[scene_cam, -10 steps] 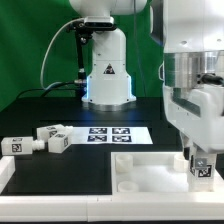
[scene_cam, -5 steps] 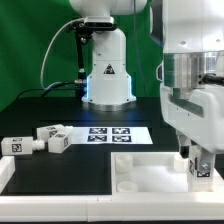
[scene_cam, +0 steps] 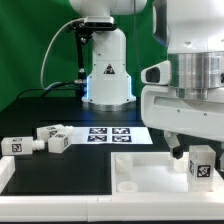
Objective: Assemble one leg
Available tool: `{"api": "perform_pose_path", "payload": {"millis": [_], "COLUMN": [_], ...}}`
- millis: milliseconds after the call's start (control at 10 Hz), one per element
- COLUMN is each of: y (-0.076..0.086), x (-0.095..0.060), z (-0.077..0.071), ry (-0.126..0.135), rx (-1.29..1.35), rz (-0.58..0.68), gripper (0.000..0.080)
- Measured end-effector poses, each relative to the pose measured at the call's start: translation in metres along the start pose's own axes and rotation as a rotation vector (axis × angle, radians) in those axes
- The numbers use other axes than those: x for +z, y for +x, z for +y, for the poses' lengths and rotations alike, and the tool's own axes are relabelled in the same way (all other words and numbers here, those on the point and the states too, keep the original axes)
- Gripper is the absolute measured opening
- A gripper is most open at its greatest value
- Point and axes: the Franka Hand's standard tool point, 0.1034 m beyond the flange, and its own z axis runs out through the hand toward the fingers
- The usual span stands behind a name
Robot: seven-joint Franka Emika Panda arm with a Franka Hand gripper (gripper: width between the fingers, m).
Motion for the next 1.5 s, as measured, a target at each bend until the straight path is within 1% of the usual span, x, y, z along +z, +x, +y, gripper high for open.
{"api": "perform_pose_path", "payload": {"millis": [100,200,300,400,500,600,700,800,900,1100,1200,1300,1400,1500], "y": [-0.0002,-0.0024,-0.0042,-0.0035,-0.0036,-0.0035,-0.0037,-0.0038,-0.0038,-0.0035,-0.0044,-0.0035,-0.0007,-0.0017], "x": [0.0001,0.0013,0.0022,0.0021,0.0021,0.0021,0.0021,0.0021,0.0021,0.0019,0.0017,-0.0002,-0.0028,-0.0003], "z": [-0.0001,-0.0012,-0.0021,-0.0017,-0.0018,-0.0017,-0.0019,-0.0019,-0.0019,-0.0018,-0.0016,-0.0013,-0.0018,-0.0009], "ry": [0.000,-0.006,-0.006,-0.005,-0.005,-0.005,-0.004,-0.003,-0.003,-0.002,-0.008,-0.018,-0.021,-0.024], "rx": [-0.068,-0.265,-0.398,-0.380,-0.359,-0.359,-0.320,-0.232,-0.201,-0.033,0.055,0.234,0.377,0.515], "rz": [0.000,0.012,0.015,0.015,0.016,0.016,0.015,0.015,0.015,0.014,0.008,-0.005,-0.010,-0.012], "gripper": [0.0649,0.0649,0.0649,0.0649,0.0542,0.0406,0.0406,0.0284,0.0284,0.0284,0.0284,0.0284,0.0284,0.0284]}}
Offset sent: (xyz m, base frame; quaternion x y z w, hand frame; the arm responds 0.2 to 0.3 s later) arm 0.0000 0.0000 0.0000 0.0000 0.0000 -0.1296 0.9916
